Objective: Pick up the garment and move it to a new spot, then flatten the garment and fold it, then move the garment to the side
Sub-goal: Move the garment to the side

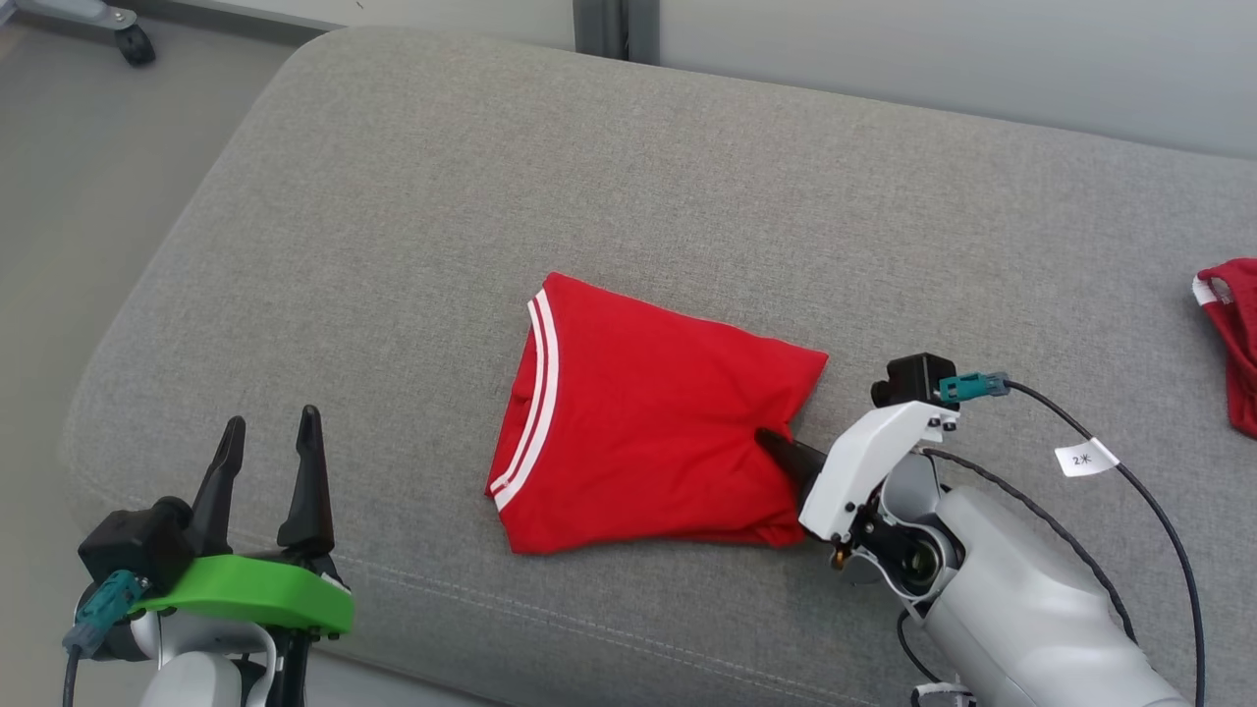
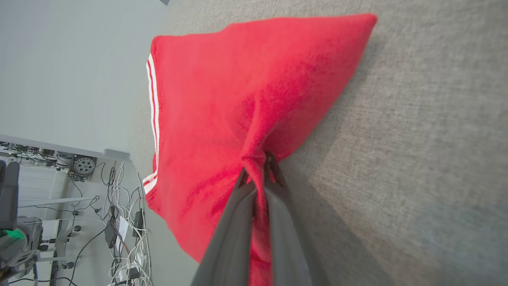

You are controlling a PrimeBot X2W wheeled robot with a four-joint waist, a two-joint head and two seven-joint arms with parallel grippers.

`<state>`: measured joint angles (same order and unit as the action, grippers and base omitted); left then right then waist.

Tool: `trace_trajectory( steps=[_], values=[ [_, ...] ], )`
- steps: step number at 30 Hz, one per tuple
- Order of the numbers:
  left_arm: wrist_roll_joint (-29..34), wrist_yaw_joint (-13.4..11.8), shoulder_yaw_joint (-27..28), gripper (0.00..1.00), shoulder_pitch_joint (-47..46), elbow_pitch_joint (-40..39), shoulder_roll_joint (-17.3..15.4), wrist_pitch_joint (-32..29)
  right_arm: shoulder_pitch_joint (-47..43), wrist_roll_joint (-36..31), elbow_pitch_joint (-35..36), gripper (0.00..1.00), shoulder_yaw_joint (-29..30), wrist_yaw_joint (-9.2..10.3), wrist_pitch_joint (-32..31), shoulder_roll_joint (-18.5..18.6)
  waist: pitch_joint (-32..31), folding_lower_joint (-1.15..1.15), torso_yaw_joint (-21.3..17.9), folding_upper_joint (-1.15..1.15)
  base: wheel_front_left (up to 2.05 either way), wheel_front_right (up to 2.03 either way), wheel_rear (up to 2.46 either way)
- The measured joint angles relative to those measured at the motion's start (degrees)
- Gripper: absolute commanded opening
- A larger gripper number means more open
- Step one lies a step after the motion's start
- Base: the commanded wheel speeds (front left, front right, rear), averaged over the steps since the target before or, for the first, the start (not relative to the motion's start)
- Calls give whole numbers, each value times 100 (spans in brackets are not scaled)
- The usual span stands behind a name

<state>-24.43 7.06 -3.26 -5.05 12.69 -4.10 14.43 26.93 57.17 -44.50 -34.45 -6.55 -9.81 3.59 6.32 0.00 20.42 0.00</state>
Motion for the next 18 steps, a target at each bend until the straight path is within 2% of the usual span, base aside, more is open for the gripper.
trace_trajectory(
  steps=[9, 18],
  values=[
    [0, 0, 82, 100, -5, 13, 2, 0, 253, 138, 164, 0, -181, -49, 326, 0, -14, 0, -54, 0, 0, 0, 0],
    [0, 0, 164, 100, 3, 13, -2, 0, 349, 175, 412, 0, -419, -49, 434, -1, -99, 0, -349, 0, 0, 0, 0]
  ],
)
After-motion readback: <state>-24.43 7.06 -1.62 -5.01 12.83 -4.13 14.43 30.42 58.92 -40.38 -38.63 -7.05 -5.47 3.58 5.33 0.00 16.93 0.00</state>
